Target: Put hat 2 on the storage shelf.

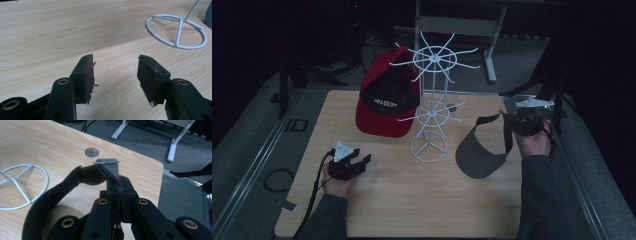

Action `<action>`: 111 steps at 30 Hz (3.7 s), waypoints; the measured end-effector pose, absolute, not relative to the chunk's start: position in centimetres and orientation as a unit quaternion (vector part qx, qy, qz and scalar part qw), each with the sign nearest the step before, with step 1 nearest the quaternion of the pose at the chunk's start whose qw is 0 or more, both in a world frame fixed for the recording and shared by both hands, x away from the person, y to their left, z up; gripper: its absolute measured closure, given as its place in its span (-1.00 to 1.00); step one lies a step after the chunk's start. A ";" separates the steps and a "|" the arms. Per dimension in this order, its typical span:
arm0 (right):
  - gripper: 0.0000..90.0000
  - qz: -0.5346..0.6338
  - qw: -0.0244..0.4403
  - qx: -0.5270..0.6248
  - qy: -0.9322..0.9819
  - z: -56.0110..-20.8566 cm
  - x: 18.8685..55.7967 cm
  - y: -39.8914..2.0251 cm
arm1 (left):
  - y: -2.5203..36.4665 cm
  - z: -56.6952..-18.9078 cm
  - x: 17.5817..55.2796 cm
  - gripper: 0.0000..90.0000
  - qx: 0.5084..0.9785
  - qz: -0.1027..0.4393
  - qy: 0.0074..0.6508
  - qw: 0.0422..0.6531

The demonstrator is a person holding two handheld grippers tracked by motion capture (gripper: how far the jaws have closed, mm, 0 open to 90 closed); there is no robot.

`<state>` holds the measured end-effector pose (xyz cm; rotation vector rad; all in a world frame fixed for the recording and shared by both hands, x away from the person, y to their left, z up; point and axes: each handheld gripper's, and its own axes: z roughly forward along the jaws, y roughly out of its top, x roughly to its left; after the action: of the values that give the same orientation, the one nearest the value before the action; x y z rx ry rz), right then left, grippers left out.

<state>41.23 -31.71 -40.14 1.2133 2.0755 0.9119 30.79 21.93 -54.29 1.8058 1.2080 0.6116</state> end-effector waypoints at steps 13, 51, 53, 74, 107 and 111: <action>0.97 0.354 0.287 0.422 0.784 -37.9 40.7 -30.9 | 21.9 -54.3 30.8 0.06 0.724 0.246 0.483 0.427; 0.97 0.369 0.300 0.363 0.801 -34.1 39.1 -29.3 | 21.9 -54.3 30.8 0.05 0.725 0.249 0.481 0.425; 0.97 0.370 0.300 0.362 0.801 -34.0 39.1 -29.3 | 21.9 -54.3 30.8 0.05 0.725 0.249 0.481 0.424; 0.97 0.394 0.291 0.318 0.812 -32.8 37.2 -28.1 | 21.8 -54.3 30.8 0.05 0.726 0.248 0.481 0.425; 0.97 0.407 0.292 0.266 0.823 -30.1 34.7 -27.2 | 21.8 -54.2 30.8 0.05 0.725 0.248 0.481 0.426; 0.97 0.412 0.291 0.260 0.823 -29.8 34.2 -27.2 | 21.8 -54.3 30.8 0.05 0.725 0.247 0.481 0.426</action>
<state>34.22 -27.23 -29.84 0.6936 2.1954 1.0985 30.77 21.77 -54.26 1.8133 1.2024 0.6187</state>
